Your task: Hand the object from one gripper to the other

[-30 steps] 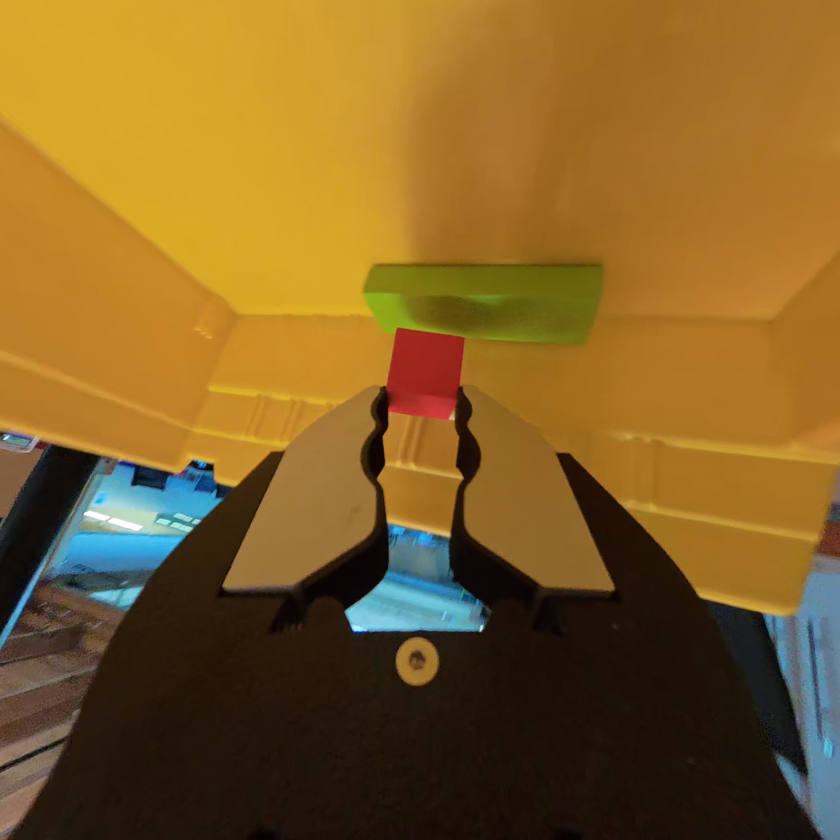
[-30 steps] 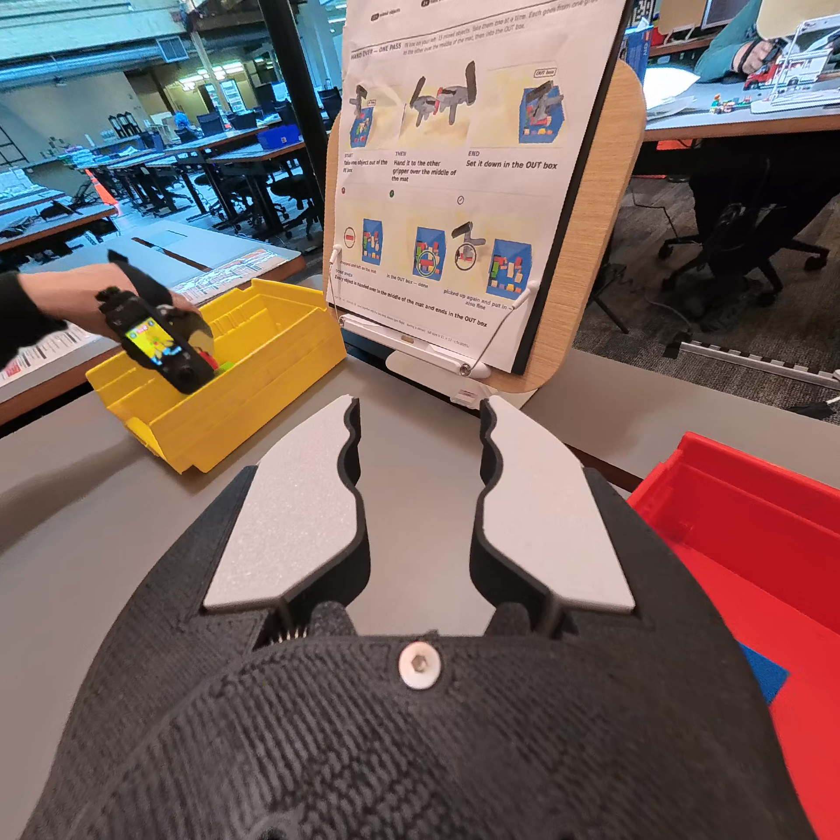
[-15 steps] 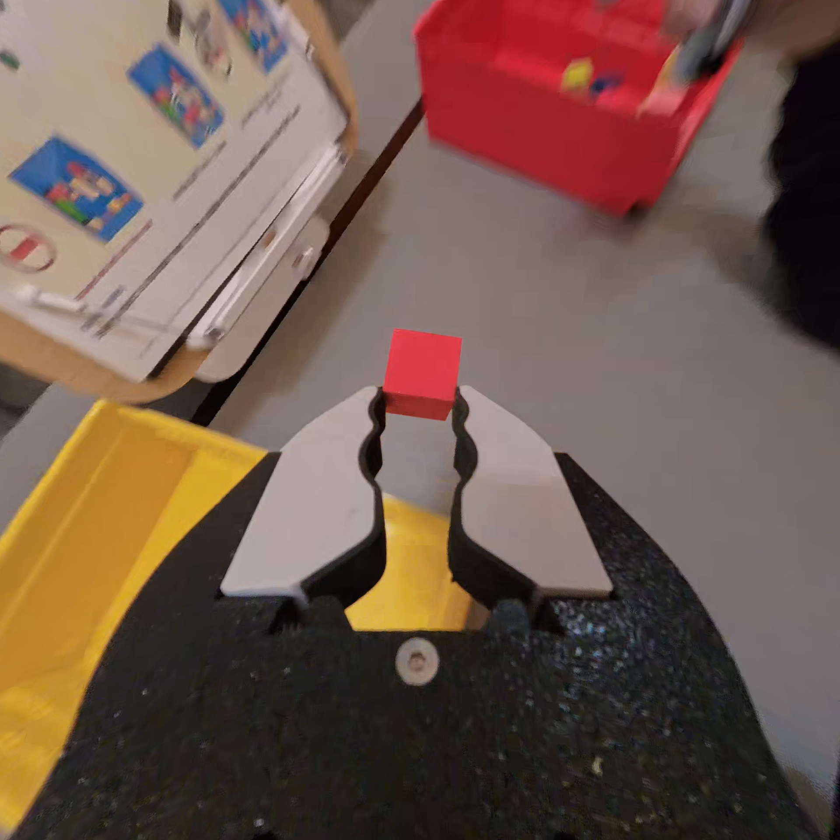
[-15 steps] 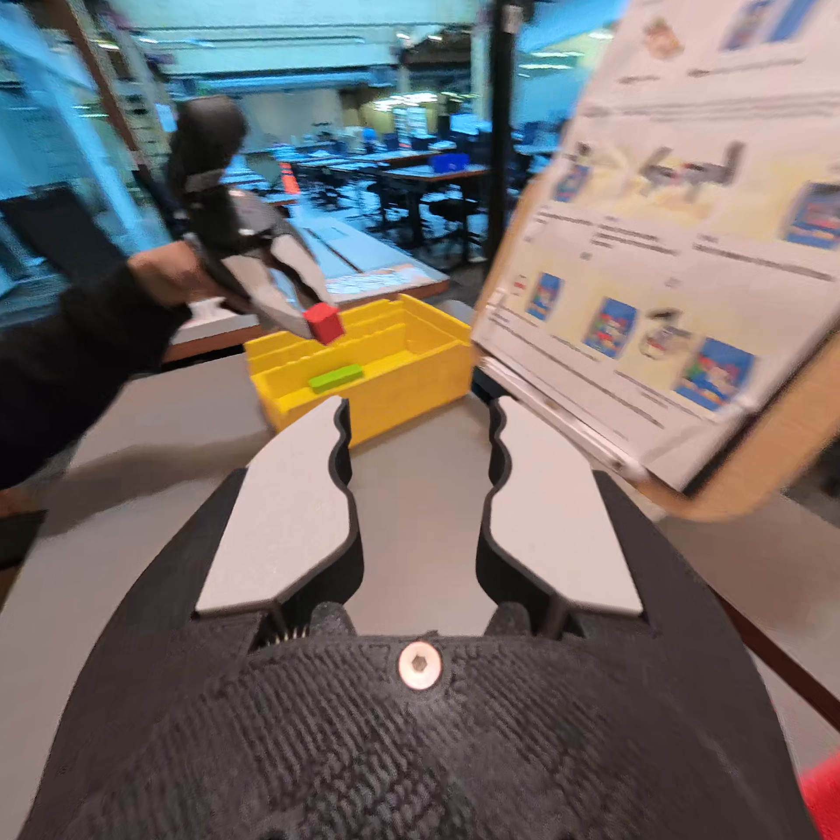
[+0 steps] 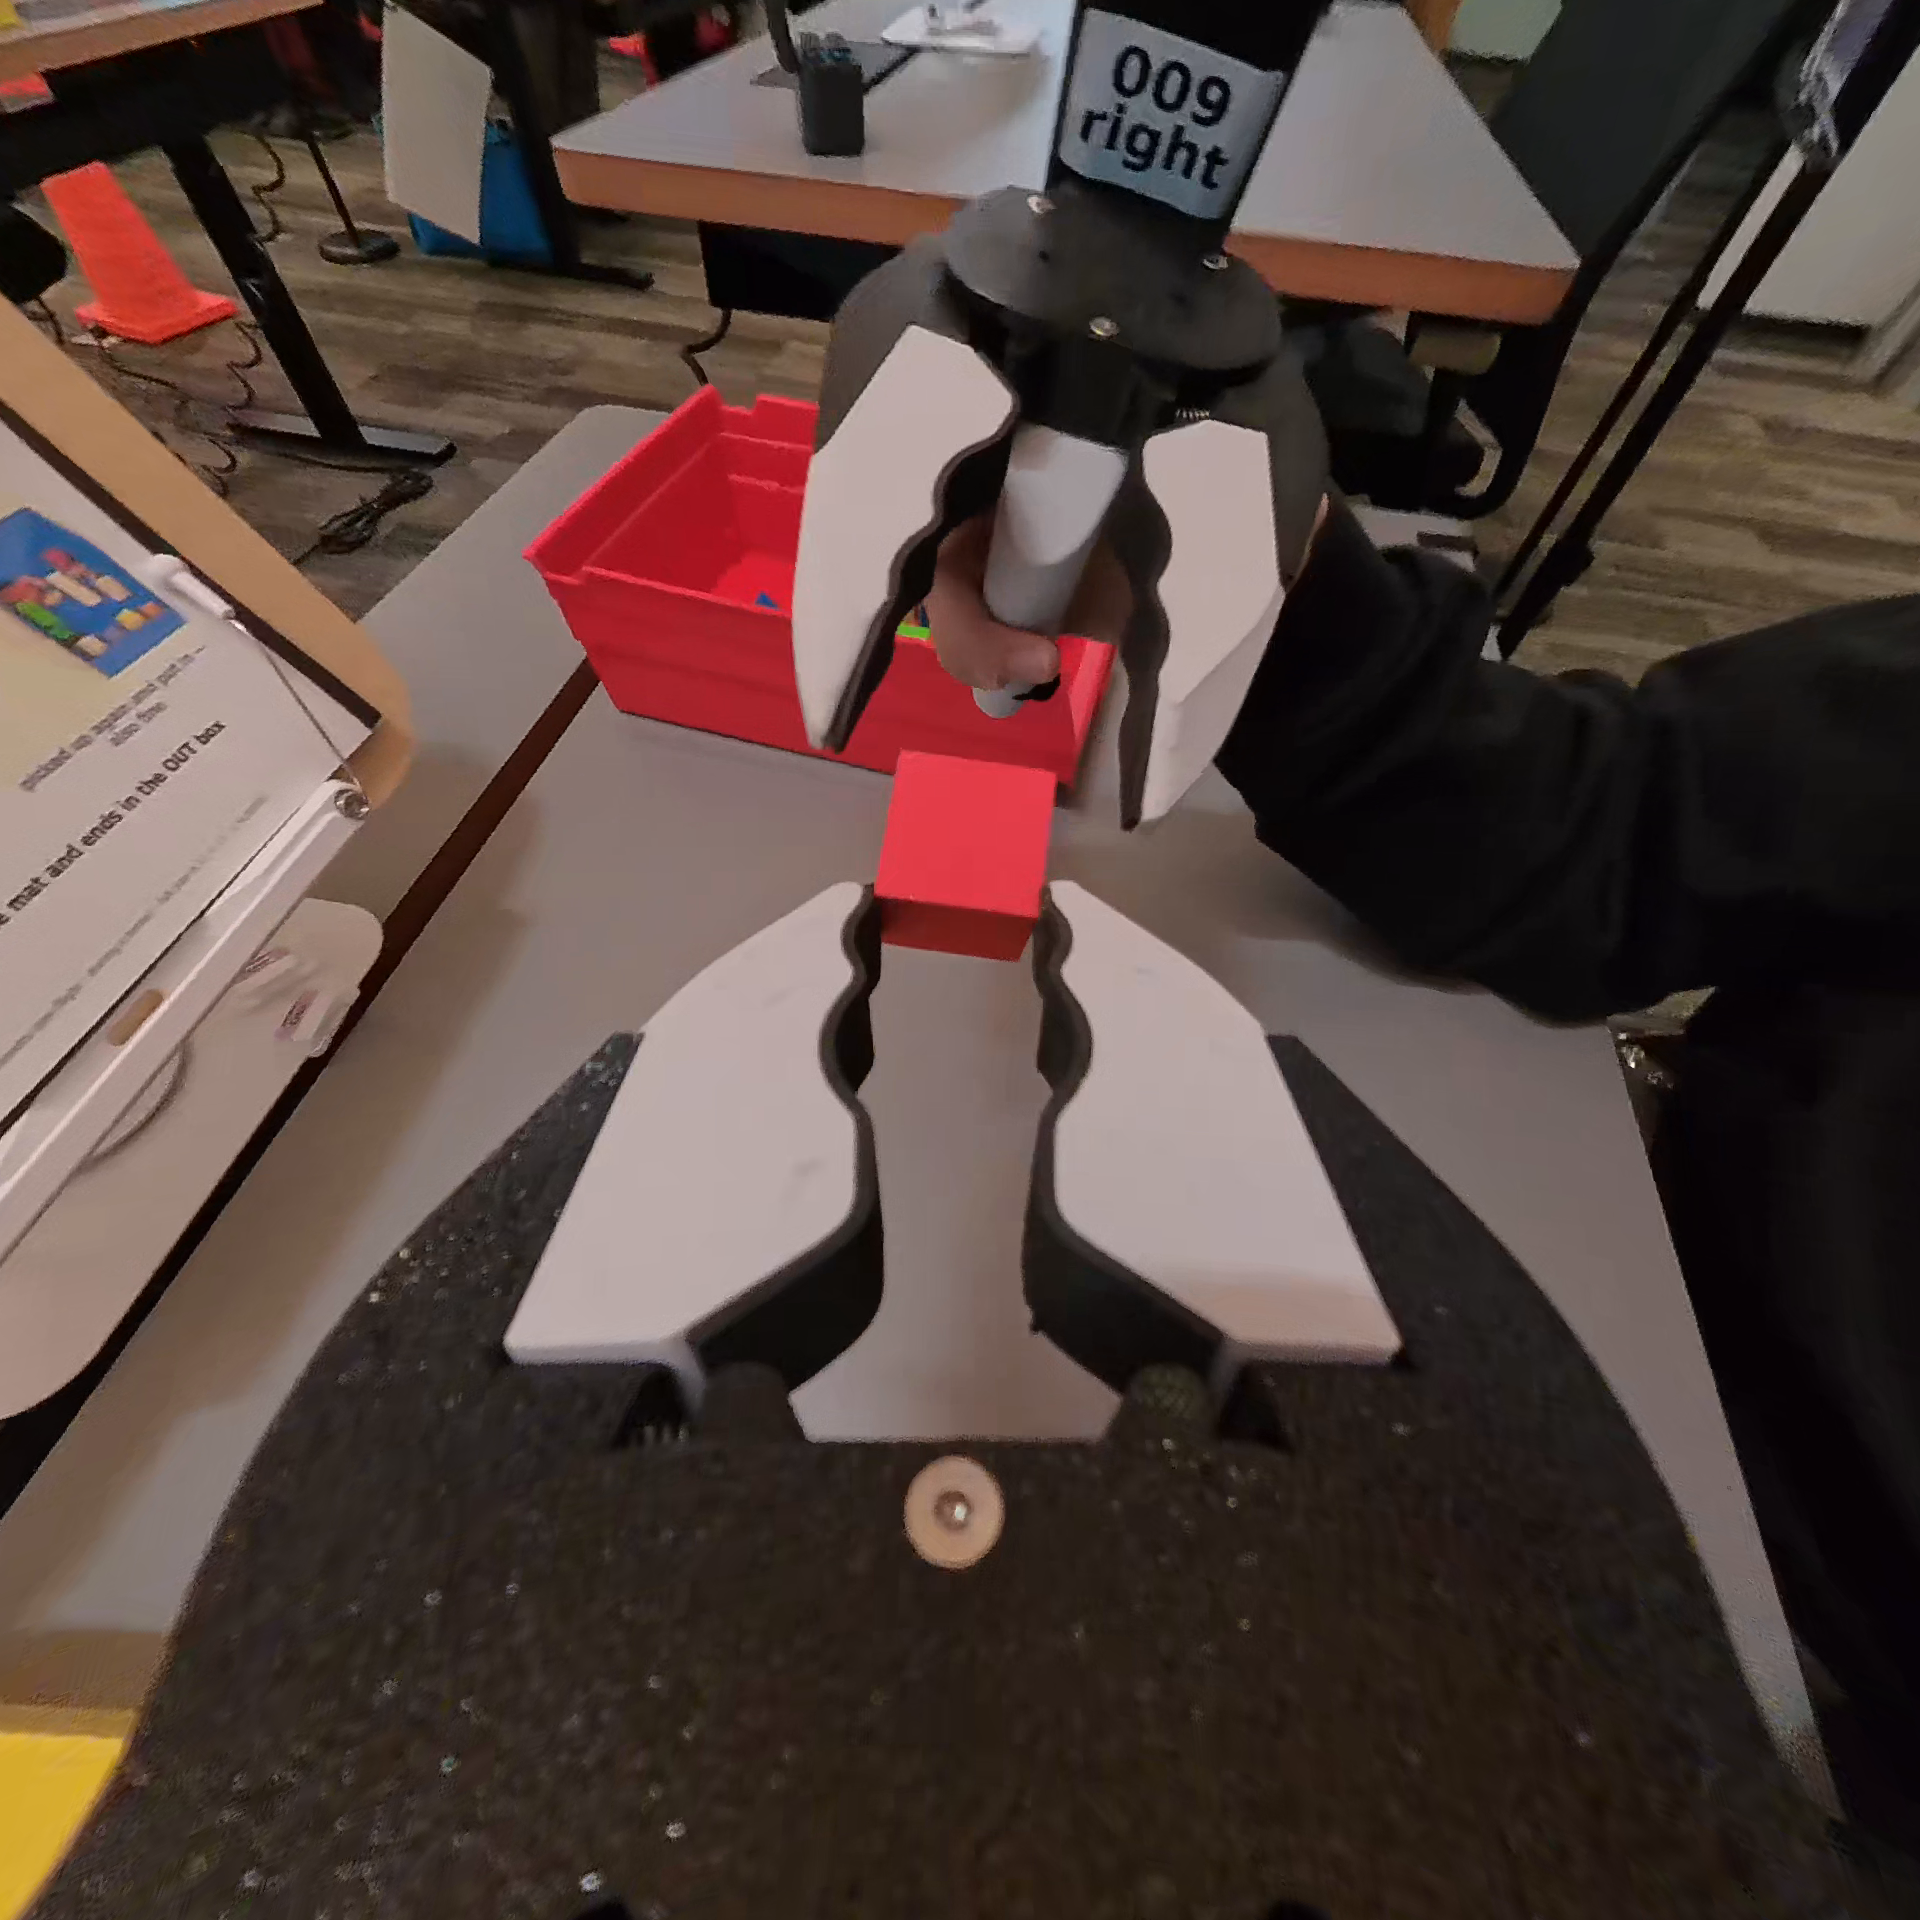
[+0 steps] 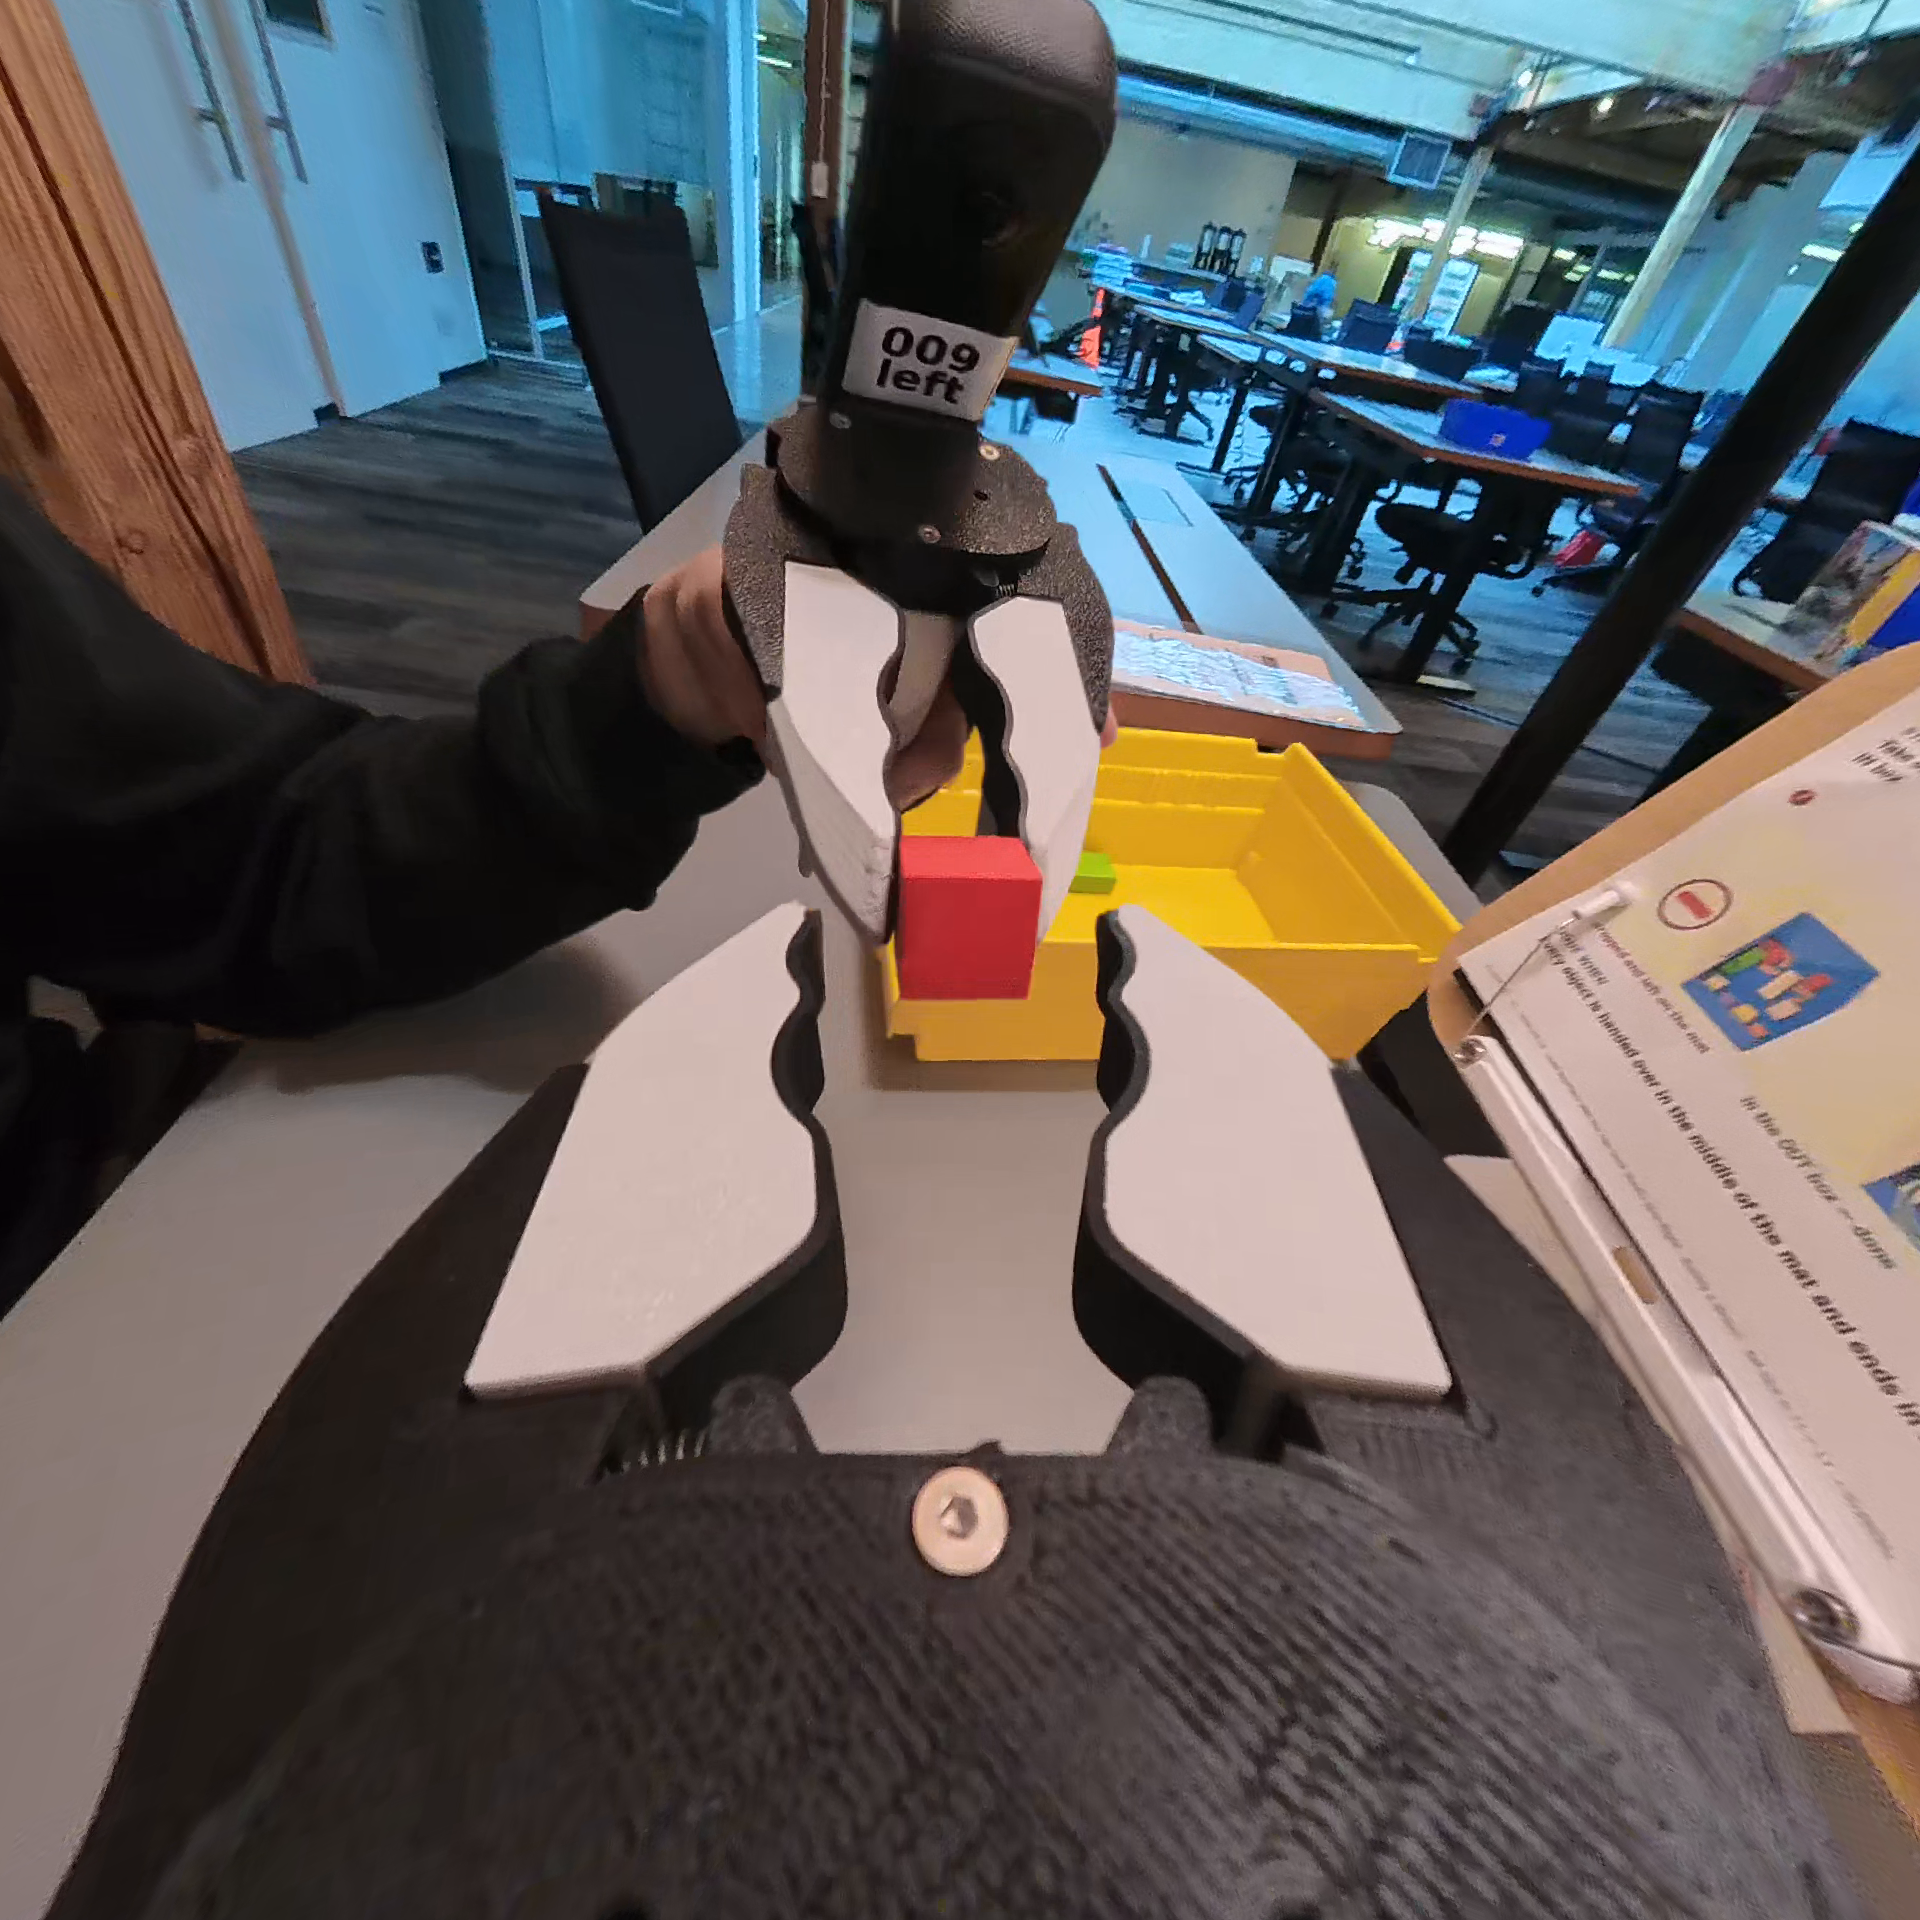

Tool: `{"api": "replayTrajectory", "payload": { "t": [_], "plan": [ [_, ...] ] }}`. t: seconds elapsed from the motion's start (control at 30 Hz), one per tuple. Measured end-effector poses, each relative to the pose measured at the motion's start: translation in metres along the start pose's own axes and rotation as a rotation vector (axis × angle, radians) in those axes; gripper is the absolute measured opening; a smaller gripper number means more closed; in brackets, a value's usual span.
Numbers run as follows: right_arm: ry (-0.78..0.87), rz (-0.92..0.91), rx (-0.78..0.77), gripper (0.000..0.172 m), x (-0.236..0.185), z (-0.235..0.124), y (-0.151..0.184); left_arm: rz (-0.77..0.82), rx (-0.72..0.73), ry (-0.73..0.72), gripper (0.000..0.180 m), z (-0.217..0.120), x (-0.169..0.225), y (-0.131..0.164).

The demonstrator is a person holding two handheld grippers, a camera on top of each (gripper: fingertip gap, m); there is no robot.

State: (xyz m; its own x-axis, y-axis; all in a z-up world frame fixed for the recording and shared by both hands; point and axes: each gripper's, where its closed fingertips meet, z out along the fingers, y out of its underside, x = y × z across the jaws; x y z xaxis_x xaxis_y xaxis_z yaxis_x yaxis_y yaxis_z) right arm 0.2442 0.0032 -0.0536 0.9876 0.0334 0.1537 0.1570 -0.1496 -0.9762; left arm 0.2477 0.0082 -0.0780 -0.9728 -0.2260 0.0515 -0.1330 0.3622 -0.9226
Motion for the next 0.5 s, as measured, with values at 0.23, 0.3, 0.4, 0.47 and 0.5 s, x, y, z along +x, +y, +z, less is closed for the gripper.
{"api": "replayTrajectory", "payload": {
  "t": [0.23, 0.3, 0.4, 0.47, 0.5],
  "plan": [
    [-0.03, 0.038, -0.017, 0.043, -0.0002, 0.0063, 0.0079, 0.075, -0.053, -0.028, 0.027, 0.0045, 0.0011, 0.0047],
    [-0.032, 0.033, -0.024, 0.043, -0.0006, 0.0068, 0.0094, 0.069, -0.035, -0.025, 0.027, 0.004, 0.0021, 0.0019],
    [-0.027, 0.03, -0.019, 0.039, 0.0004, 0.0076, 0.0088, 0.073, -0.037, -0.032, 0.027, 0.0041, 0.002, 0.0019],
    [-0.048, 0.026, -0.003, 0.027, -0.0026, 0.0078, 0.0068, 0.073, -0.041, -0.035, 0.027, 0.0052, 0.002, 0.0023],
    [-0.042, 0.025, -0.005, 0.027, -0.0019, 0.008, 0.0069, 0.072, -0.04, -0.038, 0.027, 0.0055, 0.0015, 0.0022]
  ]
}}
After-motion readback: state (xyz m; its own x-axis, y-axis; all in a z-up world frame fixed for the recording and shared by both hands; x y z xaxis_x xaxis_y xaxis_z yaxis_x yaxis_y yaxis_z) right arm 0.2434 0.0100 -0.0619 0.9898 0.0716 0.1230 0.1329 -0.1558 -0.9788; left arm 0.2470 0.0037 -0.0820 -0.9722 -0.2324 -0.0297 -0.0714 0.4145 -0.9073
